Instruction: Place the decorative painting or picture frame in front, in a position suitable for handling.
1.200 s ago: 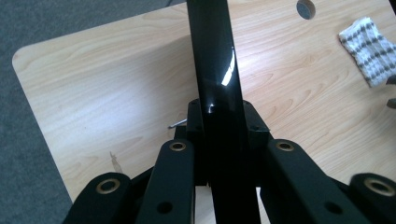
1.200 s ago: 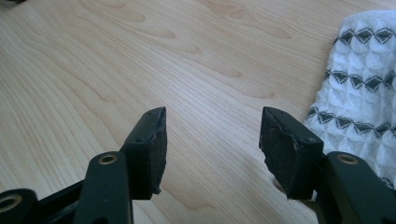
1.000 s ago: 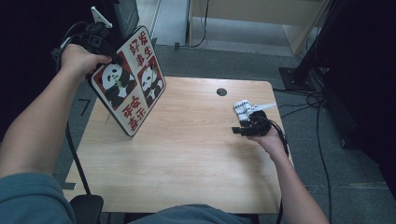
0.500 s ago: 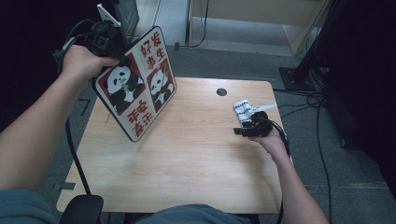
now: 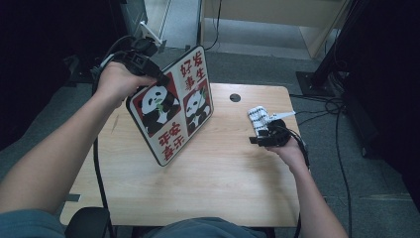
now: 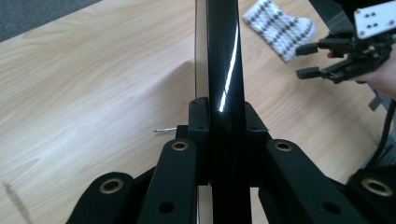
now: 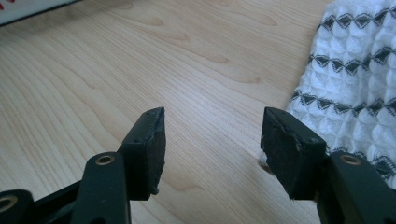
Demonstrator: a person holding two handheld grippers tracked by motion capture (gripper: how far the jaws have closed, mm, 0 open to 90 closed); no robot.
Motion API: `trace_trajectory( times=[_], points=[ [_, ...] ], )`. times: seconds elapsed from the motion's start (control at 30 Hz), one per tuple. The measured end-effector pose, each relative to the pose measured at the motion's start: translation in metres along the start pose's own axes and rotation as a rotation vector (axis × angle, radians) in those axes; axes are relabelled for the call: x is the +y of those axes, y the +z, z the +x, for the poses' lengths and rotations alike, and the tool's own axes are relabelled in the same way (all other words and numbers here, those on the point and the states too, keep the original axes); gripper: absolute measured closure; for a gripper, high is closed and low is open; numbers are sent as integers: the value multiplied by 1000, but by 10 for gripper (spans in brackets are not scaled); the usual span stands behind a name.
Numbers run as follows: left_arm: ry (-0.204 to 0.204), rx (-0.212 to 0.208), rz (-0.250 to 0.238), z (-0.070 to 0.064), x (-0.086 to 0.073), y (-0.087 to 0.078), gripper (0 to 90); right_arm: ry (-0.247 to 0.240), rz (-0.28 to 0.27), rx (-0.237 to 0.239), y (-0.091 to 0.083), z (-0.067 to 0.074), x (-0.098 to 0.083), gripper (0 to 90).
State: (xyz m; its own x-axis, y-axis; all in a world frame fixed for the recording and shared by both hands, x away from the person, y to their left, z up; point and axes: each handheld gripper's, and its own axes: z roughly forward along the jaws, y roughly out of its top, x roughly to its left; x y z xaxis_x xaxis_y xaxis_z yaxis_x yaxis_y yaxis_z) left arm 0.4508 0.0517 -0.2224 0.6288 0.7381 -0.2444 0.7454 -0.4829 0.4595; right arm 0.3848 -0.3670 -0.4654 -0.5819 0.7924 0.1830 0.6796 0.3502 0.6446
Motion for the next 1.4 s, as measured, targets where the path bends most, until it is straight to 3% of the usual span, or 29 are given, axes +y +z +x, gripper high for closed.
trace_trajectory(
  times=[0.33, 0.7, 0.93, 1.4],
  points=[
    [53, -23, 6, -33, 0, 14, 802, -17, 9, 2, 2, 3, 1, 413],
    [70, -62, -10, -52, -12, 22, 801, -19, 17, 1, 4, 4, 1, 410],
    [38, -88, -25, -51, -24, 21, 798, -24, 18, 2, 3, 5, 0, 410],
    [5, -107, -33, -46, -33, 19, 794, -28, 26, 3, 4, 6, 0, 408]
  ],
)
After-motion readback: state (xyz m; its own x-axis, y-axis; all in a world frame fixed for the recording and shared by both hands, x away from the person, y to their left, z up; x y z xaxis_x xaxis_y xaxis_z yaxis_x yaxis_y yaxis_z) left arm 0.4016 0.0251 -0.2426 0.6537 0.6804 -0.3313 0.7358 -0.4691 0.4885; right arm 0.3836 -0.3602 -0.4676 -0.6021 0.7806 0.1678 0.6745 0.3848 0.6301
